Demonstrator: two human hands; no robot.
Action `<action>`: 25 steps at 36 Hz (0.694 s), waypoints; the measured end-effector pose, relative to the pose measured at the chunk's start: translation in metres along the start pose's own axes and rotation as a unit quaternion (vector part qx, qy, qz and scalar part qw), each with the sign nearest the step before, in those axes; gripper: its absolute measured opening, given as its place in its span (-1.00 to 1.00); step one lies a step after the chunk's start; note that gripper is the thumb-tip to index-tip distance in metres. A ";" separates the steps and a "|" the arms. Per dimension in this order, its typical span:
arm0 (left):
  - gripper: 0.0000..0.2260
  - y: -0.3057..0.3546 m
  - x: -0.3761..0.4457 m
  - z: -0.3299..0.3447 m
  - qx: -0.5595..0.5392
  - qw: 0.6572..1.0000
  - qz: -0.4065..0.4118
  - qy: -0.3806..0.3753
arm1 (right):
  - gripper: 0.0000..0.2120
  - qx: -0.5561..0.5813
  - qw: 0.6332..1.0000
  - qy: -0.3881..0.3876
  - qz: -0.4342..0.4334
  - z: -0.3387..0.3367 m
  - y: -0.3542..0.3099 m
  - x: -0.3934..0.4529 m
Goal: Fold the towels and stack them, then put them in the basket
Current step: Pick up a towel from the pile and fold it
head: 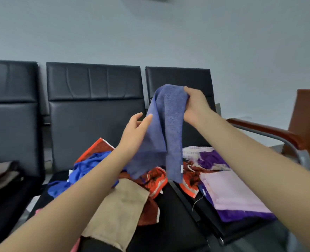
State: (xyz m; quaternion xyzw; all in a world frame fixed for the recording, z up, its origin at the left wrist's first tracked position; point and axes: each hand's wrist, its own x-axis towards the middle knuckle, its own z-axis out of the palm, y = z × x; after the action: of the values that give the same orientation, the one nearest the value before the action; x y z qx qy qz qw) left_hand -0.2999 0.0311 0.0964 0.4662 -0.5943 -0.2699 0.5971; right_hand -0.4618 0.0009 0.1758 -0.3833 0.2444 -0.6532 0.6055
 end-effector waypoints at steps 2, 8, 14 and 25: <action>-0.62 0.002 -0.019 -0.014 0.003 1.000 0.012 -0.012 | -0.70 -0.013 1.000 -0.015 0.022 0.013 0.020 -0.021; -0.90 -0.016 -0.062 -0.046 0.047 0.998 0.015 0.034 | -0.64 -0.018 0.997 -0.049 0.063 0.037 0.062 -0.066; -0.68 -0.026 -0.107 -0.086 0.022 0.997 0.014 0.075 | -0.53 -0.004 0.995 -0.065 0.078 0.037 0.085 -0.088; -0.79 0.018 -0.118 -0.150 -0.139 0.990 -0.014 0.015 | -0.79 -0.043 0.998 -0.007 0.040 0.038 0.081 -0.106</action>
State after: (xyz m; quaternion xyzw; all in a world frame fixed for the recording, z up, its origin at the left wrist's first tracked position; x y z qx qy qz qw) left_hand -0.1769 0.1777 0.0798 0.3908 -0.5352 -0.3516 0.6612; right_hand -0.3857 0.0979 0.1130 -0.4036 0.2829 -0.6142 0.6163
